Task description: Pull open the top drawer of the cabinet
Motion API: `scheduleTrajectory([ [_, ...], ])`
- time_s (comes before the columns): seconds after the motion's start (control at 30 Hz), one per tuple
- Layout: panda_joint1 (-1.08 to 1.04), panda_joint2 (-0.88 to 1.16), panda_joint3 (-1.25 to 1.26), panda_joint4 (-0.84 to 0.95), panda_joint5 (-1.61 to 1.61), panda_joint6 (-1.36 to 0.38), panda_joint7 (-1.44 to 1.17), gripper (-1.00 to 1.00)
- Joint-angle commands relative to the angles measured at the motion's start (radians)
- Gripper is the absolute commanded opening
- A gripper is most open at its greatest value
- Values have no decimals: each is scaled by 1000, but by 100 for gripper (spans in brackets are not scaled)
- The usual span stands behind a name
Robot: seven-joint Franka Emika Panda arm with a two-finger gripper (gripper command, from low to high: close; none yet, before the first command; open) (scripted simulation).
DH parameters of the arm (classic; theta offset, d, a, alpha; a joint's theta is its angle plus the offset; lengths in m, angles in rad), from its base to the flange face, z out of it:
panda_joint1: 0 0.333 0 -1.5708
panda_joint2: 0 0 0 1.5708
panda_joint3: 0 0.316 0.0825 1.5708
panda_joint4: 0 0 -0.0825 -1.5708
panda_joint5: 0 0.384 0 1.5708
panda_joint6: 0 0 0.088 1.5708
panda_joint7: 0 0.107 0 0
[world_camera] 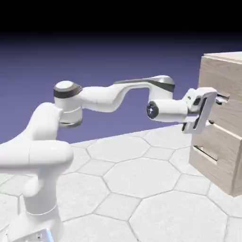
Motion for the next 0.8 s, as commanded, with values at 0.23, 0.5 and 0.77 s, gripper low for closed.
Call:
scheduleTrajectory([
  [0.23, -141, 9, 21, 214, 9, 64, 21, 0],
  [0.5, -53, 93, -34, 56, 12, -8, 89, -100],
  [0.77, 56, 223, -82, -141, 2, -98, 196, -100],
])
